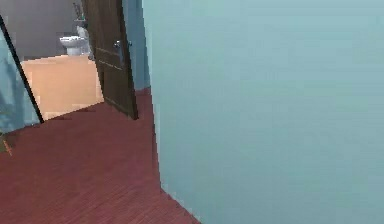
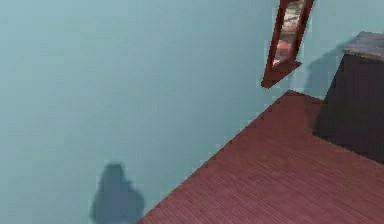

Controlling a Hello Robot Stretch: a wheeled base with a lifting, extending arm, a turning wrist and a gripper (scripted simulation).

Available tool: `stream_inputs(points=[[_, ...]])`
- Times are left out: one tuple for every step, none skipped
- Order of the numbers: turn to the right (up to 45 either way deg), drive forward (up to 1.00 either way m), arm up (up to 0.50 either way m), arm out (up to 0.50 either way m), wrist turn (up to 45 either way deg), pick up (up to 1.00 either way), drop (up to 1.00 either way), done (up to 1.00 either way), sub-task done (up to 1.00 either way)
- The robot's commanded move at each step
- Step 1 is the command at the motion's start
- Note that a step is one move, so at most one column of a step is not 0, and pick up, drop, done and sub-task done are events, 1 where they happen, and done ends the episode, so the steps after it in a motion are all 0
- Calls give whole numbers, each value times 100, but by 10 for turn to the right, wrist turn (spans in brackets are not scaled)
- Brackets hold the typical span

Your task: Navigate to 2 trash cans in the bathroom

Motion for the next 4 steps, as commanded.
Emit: stream_inputs(points=[[-180, 0, 0, 0, 0, 0, 0, 0, 0], [0, 15, 0, 0, 0, 0, 0, 0, 0], [-120, 0, 0, 0, 0, 0, 0, 0, 0], [0, 100, 0, 0, 0, 0, 0, 0, 0]])
